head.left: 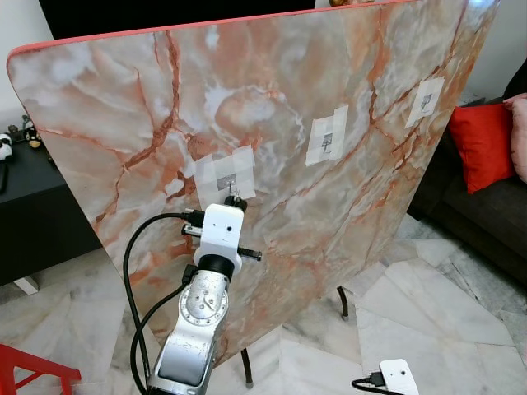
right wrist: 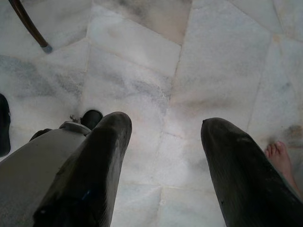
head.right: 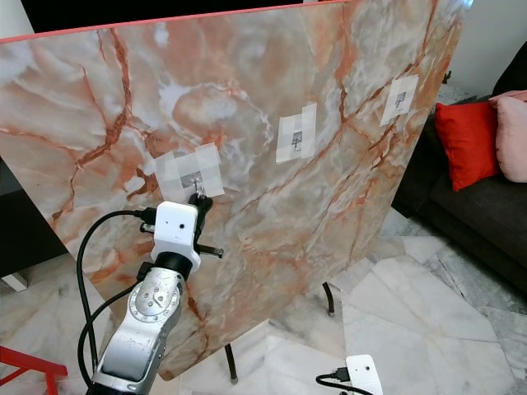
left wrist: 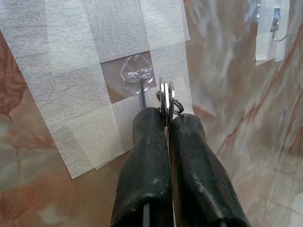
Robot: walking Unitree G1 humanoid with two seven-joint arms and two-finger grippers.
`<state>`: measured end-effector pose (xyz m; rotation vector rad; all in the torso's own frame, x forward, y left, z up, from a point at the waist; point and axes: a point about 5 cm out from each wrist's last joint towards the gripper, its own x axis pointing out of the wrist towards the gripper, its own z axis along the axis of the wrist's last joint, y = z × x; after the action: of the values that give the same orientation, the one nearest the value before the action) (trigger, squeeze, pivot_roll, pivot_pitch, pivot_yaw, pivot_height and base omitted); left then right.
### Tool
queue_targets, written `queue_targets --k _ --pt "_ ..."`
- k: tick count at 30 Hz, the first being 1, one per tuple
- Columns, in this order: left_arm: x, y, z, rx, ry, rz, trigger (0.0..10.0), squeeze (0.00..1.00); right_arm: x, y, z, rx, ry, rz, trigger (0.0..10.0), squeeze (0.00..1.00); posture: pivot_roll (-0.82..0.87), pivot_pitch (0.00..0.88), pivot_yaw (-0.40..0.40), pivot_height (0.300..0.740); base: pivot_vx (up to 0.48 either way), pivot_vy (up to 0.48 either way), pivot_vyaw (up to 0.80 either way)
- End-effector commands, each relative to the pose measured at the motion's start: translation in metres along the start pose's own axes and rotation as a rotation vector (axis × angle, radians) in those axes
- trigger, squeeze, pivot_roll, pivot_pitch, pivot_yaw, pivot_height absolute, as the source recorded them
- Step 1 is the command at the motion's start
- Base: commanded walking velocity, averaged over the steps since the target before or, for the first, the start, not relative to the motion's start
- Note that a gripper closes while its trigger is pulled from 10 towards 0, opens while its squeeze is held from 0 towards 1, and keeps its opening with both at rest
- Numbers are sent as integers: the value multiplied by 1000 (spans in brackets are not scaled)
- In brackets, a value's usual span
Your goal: Hang keys on a hook
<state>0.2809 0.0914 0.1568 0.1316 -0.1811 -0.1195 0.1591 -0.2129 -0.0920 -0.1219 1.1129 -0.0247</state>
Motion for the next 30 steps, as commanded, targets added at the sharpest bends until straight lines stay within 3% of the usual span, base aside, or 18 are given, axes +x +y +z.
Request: queue_targets --k 1,16,30 --pt "3 0 3 -8 -19 5 10000 0 0 0 1 -3 -1 -2 10000 0 35 0 -80 740 0 0 0" --pt "3 5 -1 -8 16 49 10000 0 0 0 1 -1 -2 -3 10000 0 34 0 -81 740 0 0 0" --pt "-8 12 -6 -17 48 65 10000 0 0 -1 1 -3 -3 -3 10000 0 37 0 -83 740 0 0 0"
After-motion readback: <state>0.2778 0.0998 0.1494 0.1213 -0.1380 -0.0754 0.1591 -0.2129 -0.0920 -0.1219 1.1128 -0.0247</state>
